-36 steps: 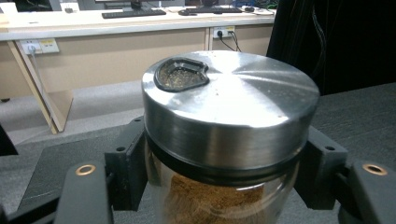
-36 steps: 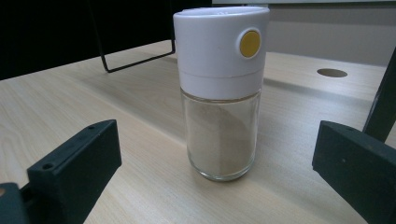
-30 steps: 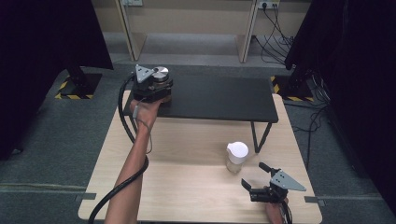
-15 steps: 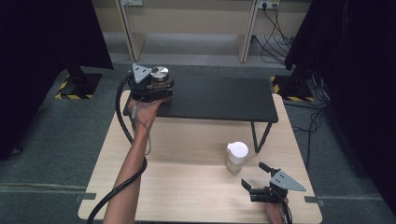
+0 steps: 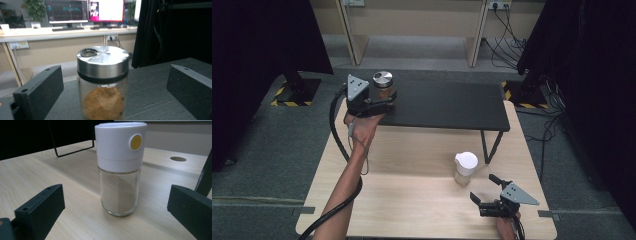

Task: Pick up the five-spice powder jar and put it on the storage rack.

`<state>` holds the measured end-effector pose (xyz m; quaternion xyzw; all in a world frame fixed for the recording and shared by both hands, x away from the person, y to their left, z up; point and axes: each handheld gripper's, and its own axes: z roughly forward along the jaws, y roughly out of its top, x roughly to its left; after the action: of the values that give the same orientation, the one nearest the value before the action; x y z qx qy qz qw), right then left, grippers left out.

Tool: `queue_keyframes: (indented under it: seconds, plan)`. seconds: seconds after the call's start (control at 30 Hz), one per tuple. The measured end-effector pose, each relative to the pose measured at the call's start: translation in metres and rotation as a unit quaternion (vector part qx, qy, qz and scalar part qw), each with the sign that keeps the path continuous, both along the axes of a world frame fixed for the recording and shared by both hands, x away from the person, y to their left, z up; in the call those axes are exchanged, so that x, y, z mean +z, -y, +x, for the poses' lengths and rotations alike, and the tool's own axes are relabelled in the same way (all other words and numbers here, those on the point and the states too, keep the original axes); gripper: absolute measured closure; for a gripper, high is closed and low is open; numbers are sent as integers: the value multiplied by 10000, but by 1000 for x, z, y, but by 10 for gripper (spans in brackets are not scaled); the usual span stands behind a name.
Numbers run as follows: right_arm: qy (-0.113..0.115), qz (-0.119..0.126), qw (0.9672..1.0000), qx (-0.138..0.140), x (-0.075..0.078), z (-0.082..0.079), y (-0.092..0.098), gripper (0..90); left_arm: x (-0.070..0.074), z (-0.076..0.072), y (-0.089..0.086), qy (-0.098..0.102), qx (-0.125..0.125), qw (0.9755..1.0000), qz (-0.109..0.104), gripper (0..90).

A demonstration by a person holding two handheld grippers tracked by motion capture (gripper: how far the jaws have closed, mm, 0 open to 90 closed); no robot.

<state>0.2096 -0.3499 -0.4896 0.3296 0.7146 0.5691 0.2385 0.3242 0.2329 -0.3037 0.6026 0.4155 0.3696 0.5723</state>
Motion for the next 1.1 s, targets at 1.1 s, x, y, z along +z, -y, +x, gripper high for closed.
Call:
queue_keyframes:
  seconds: [1.1]
  plan:
    - [31, -125, 9999, -7, 2, -1, -3, 12, -95, -100, -18, 468, -884, 9949, -112, 1]
